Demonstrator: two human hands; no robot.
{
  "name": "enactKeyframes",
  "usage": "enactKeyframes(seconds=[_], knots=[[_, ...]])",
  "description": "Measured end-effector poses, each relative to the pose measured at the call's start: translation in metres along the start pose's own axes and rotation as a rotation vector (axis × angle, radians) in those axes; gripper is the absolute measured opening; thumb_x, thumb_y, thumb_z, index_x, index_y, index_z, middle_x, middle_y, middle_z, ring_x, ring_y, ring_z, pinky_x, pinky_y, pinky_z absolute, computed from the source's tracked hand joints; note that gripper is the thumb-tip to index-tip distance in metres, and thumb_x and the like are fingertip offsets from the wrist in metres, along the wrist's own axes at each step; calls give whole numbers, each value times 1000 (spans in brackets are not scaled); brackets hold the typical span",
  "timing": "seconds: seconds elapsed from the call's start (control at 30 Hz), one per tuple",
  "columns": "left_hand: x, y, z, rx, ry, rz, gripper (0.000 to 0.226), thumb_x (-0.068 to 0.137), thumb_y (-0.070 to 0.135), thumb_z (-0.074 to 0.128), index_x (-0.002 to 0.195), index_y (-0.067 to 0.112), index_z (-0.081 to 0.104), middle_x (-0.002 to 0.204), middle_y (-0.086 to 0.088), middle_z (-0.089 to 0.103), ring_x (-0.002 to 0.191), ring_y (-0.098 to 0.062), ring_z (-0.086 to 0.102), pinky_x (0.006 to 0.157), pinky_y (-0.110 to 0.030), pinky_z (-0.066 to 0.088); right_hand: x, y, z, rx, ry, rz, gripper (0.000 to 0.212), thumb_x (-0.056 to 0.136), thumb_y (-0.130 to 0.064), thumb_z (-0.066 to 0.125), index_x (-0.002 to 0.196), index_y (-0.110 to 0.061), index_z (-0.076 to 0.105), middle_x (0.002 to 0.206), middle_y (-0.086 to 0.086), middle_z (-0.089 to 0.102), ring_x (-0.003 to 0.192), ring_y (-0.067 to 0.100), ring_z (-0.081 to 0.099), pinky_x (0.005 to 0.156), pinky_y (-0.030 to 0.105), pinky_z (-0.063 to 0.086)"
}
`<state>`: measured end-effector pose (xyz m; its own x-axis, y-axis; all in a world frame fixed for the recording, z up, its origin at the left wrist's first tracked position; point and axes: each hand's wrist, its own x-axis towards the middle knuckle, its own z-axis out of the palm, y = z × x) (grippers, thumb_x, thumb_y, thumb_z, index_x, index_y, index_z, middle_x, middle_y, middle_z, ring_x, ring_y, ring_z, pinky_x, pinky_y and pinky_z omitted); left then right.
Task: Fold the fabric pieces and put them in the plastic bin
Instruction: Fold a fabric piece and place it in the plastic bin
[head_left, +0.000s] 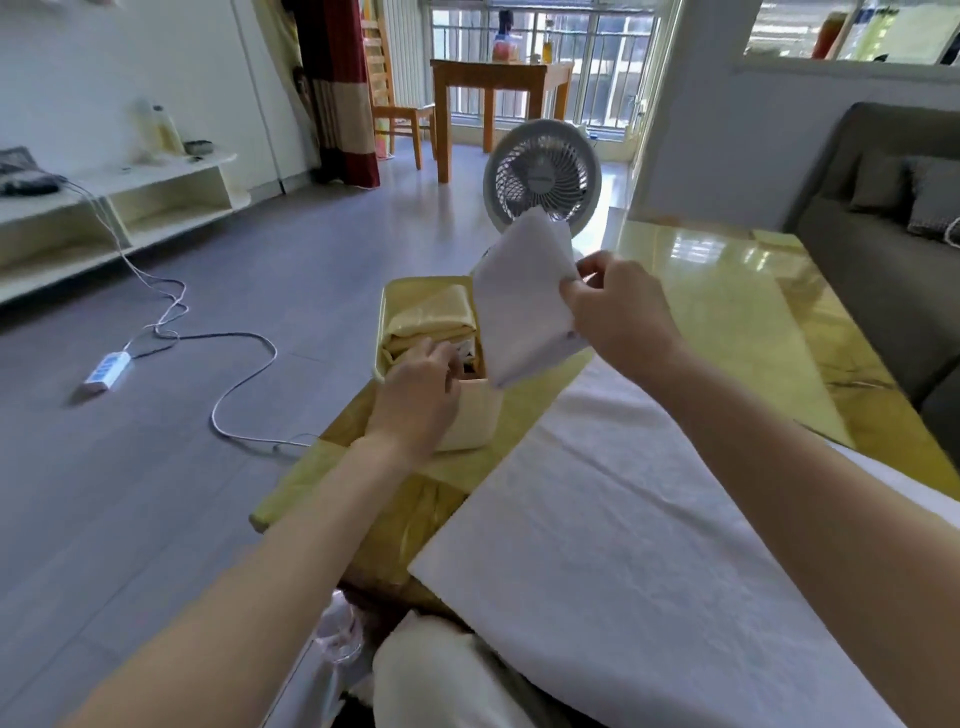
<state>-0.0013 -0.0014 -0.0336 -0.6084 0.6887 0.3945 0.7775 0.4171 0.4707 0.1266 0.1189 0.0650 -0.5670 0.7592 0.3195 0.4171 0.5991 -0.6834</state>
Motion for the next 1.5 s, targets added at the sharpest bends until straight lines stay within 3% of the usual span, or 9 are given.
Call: enactKeyframes(seconds=[0.27, 0.4, 0.5, 0.63, 0.7, 0.9, 1.1, 1.27, 1.5], knots=[[53, -65, -14, 263, -156, -231, 46, 90, 19, 45, 136, 19, 42, 131, -10, 43, 121, -29, 38, 98, -39, 36, 73, -44, 62, 272, -57, -42, 8, 92, -18, 46, 94, -16, 53, 63, -9, 53, 58, 7, 52, 59, 25, 43], [60, -77, -12, 260, -190, -205, 32, 91, 21, 45, 118, 25, 62, 133, -6, 42, 124, -25, 35, 102, -38, 35, 104, -45, 111, 386, -111, 56, 16, 92, -18, 45, 79, -17, 55, 42, -10, 54, 62, 16, 55, 71, 35, 47], [57, -79, -10, 217, -183, -190, 29, 91, 20, 44, 107, 21, 68, 135, -5, 41, 124, -25, 35, 101, -38, 33, 114, -24, 139, 260, -197, 120, 26, 92, -20, 43, 68, -19, 53, 76, 9, 66, 81, 30, 61, 76, 38, 49], [53, -81, -8, 144, -93, -210, 23, 89, 14, 45, 106, 10, 60, 123, -8, 47, 114, -27, 40, 94, -34, 32, 107, 10, 160, -66, -363, 239, 31, 96, -23, 41, 110, -2, 59, 97, 15, 61, 85, 27, 55, 71, 30, 39], [51, -80, -7, 105, -41, -220, 19, 88, 12, 47, 106, 9, 54, 116, -9, 48, 110, -26, 42, 90, -31, 31, 105, 15, 161, -113, -372, 253, 28, 97, -22, 42, 109, -3, 58, 101, 14, 60, 84, 26, 52, 69, 31, 38], [49, -79, -6, 58, -30, -225, 35, 89, 11, 47, 124, 11, 46, 124, -7, 49, 115, -24, 42, 95, -32, 33, 96, 9, 154, -263, -267, -82, 47, 93, -11, 51, 137, -5, 36, 140, 16, 36, 121, 33, 46, 97, 38, 40], [48, -76, -7, 97, -61, -230, 44, 90, 13, 45, 134, 13, 41, 131, -8, 46, 121, -26, 40, 99, -35, 32, 74, 12, 154, -353, -492, -279, 34, 98, -21, 42, 129, -11, 51, 127, 10, 54, 113, 29, 53, 94, 40, 45], [45, -74, -10, 109, -55, -224, 41, 91, 14, 45, 132, 13, 43, 133, -6, 47, 122, -24, 40, 99, -34, 33, 78, 15, 152, -370, -352, -249, 33, 94, -2, 38, 116, -13, 60, 115, 11, 61, 98, 28, 58, 78, 32, 48], [45, -74, -9, 132, -55, -227, 34, 95, 15, 42, 128, 11, 46, 130, -7, 47, 121, -25, 40, 98, -34, 33, 70, 22, 148, -355, -362, -351, 32, 97, -10, 36, 116, -19, 60, 110, 7, 63, 93, 26, 58, 73, 31, 45]])
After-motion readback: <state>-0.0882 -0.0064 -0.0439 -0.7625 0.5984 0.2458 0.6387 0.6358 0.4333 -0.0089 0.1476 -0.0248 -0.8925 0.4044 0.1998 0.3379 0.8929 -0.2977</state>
